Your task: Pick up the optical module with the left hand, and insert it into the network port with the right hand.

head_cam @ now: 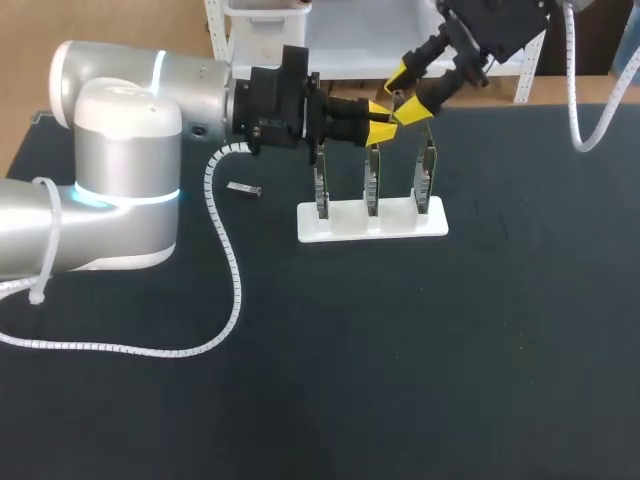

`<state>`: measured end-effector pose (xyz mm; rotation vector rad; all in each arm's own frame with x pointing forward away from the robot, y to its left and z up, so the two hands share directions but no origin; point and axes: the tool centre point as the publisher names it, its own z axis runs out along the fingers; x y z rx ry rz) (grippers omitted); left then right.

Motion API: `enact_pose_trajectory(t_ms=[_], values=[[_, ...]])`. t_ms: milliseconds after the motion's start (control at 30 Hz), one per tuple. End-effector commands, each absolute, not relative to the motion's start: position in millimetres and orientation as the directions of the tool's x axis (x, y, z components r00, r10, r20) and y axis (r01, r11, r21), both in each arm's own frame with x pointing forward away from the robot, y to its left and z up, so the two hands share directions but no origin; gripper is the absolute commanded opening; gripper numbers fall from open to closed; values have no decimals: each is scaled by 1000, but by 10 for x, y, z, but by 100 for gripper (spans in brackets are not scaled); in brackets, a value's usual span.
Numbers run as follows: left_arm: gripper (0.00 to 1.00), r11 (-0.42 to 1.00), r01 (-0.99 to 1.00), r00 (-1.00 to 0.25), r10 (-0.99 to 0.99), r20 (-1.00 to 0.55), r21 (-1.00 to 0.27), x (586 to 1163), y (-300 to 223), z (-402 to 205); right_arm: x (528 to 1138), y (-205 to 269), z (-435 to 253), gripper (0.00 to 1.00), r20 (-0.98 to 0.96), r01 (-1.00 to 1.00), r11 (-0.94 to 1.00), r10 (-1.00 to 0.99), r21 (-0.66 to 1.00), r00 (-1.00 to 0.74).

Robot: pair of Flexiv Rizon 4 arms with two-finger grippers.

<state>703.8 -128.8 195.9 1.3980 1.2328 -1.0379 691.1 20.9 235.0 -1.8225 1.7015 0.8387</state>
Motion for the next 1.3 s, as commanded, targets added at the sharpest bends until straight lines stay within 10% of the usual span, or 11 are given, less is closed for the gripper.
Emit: enact_pose_trajectory(t_ms=[33, 600, 633, 667, 1300], values=[[0, -24, 992, 124, 171, -977, 122, 7053, -1291, 1961, 6906, 205, 2348, 0, -731, -995, -88, -682, 46, 27], [0, -24, 992, 124, 171, -977, 122, 7053, -1291, 1961, 6906, 205, 2348, 0, -731, -995, -88, -682, 46, 27], [34, -24, 992, 124, 171, -977, 122, 7053, -1291, 1961, 6906, 205, 2348, 0, -731, -995, -88, -682, 46, 27], [100, -24, 992, 124, 171, -977, 122, 7053, -1291, 1961, 6906, 205, 2348, 0, -731, -995, -88, -682, 46, 27], [100, -24, 992, 124, 171, -977, 122, 7053, -1291, 1961, 6906, 205, 2348, 0, -731, -995, -88, -682, 46, 27]])
